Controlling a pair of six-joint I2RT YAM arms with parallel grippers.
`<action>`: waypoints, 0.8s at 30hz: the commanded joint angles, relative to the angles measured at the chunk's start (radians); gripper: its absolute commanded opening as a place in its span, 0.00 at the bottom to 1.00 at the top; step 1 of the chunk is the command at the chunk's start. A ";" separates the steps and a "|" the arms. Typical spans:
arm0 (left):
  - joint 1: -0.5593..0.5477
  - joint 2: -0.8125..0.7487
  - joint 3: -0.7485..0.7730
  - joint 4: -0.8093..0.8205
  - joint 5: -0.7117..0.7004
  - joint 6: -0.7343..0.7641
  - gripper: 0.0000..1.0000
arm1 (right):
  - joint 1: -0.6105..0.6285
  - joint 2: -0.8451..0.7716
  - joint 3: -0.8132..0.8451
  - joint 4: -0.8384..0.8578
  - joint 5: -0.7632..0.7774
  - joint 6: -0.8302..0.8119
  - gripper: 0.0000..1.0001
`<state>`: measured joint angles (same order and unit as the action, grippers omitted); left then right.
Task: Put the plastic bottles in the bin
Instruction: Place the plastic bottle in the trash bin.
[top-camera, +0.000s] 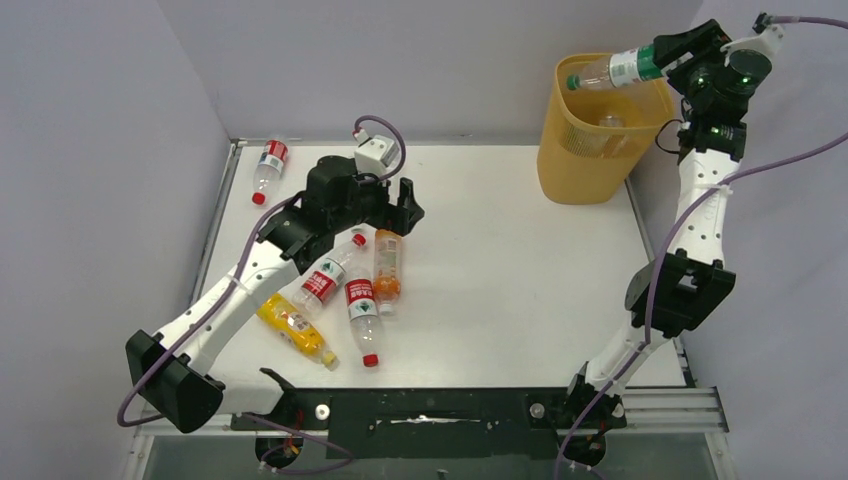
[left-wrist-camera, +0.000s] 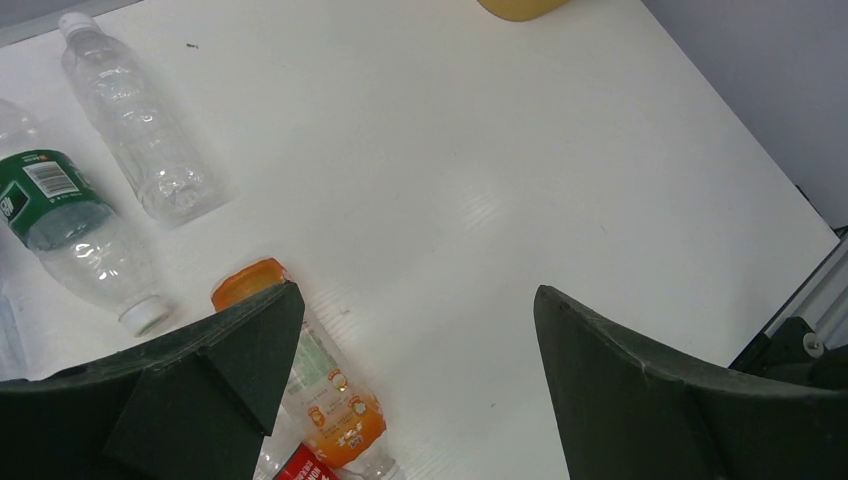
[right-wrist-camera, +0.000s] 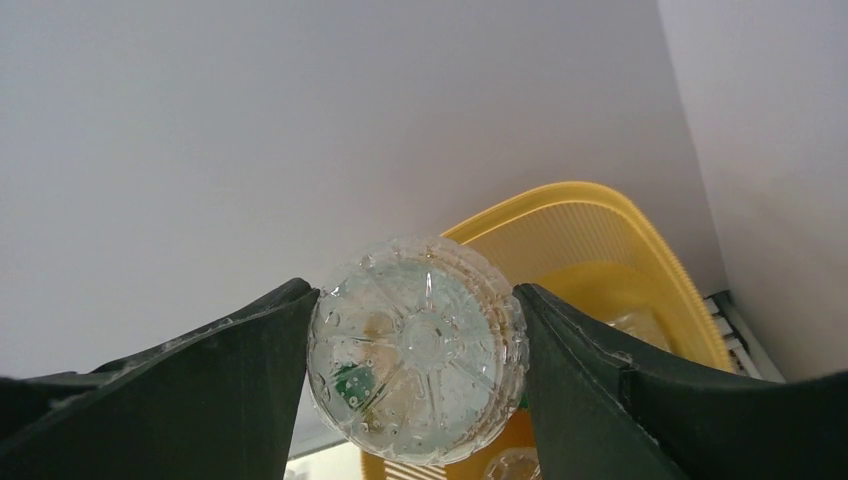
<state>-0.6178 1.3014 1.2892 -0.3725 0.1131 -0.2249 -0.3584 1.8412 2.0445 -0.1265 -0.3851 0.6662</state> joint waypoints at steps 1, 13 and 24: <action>0.008 0.008 0.039 0.018 0.019 0.003 0.87 | -0.024 -0.036 0.019 0.077 0.055 -0.031 0.71; 0.007 0.010 0.039 -0.011 0.027 -0.001 0.87 | -0.067 0.006 0.005 0.052 0.090 -0.043 0.90; 0.007 -0.002 0.020 -0.049 0.004 -0.021 0.87 | 0.007 -0.072 -0.016 0.001 0.089 -0.109 0.96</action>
<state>-0.6136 1.3220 1.2892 -0.4210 0.1272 -0.2295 -0.3870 1.8439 2.0136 -0.1349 -0.3092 0.6090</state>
